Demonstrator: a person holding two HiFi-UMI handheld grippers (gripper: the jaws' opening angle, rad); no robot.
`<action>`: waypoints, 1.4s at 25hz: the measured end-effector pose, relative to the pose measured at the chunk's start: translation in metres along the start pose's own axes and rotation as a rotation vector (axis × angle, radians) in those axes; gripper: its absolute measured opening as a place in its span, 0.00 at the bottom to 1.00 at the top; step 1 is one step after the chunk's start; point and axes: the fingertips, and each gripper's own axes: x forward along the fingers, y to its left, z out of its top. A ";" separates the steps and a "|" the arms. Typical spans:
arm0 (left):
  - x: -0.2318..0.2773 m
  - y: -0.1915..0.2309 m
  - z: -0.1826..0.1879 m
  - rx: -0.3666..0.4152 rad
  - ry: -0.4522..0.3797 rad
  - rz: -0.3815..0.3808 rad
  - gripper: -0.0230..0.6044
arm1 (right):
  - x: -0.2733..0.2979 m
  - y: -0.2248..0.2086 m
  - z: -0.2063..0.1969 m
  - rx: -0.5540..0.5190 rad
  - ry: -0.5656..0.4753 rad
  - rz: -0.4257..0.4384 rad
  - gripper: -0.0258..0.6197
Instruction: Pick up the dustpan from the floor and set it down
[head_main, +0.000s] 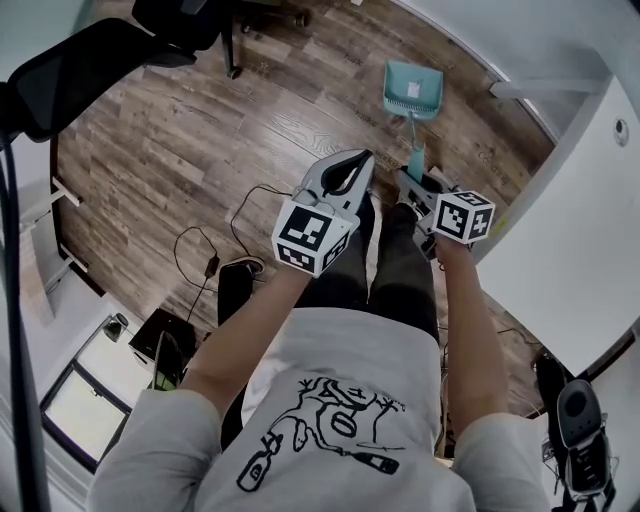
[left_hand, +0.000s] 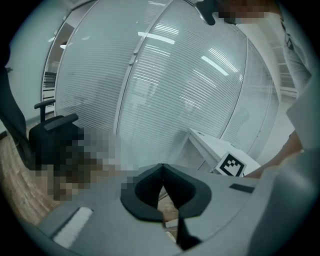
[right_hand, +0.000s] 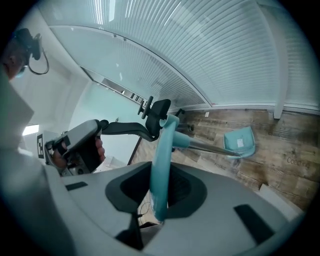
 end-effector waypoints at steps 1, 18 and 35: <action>-0.001 -0.001 0.001 0.001 -0.001 0.000 0.03 | -0.002 0.000 0.002 0.005 -0.016 0.003 0.13; -0.020 -0.013 0.046 0.031 -0.066 -0.007 0.03 | -0.044 0.065 0.053 0.066 -0.193 0.141 0.13; -0.117 -0.077 0.181 0.063 -0.280 -0.053 0.03 | -0.195 0.249 0.109 -0.003 -0.299 0.239 0.14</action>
